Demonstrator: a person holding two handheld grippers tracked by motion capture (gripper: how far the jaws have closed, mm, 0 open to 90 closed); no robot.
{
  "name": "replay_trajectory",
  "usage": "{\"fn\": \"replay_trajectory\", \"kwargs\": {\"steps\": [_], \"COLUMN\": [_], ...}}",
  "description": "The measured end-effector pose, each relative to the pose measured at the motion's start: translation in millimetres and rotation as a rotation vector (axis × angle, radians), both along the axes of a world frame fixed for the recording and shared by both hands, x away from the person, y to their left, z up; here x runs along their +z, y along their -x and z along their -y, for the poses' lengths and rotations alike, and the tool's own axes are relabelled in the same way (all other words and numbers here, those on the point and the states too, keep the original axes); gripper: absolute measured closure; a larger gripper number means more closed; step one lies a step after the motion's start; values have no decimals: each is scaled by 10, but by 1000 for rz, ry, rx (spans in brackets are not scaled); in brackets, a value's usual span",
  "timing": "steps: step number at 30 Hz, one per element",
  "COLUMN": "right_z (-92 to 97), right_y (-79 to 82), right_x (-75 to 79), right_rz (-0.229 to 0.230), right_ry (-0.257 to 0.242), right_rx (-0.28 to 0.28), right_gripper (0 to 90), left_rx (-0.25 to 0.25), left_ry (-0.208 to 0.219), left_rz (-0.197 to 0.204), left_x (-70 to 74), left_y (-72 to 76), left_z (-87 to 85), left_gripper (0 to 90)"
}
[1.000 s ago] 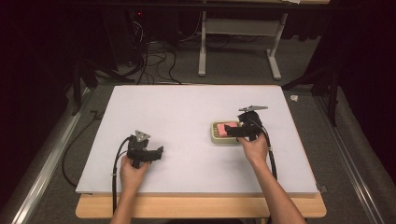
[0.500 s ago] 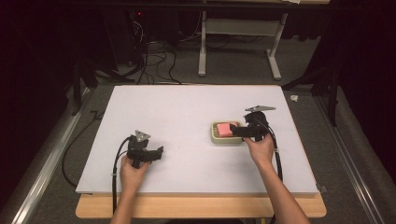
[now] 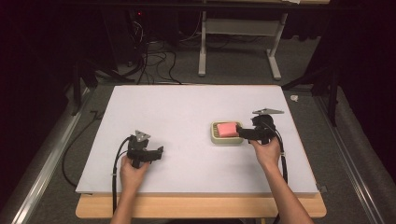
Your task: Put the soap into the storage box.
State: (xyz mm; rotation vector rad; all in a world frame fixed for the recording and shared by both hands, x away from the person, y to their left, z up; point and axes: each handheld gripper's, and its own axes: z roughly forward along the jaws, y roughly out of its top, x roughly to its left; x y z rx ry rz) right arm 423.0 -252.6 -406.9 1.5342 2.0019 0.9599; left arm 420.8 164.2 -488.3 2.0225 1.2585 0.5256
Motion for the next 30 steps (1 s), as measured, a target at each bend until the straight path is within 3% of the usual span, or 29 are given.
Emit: {"fn": "replay_trajectory", "kwargs": {"steps": [30], "right_z": [330], "right_y": [255], "right_x": [94], "right_rz": [44], "right_ry": [-39], "right_rx": [-25], "right_gripper": [204], "left_rx": [1], "left_ry": [-3], "left_rz": [1], "left_x": [0], "left_y": [1], "left_z": [1], "left_gripper": [177]}}
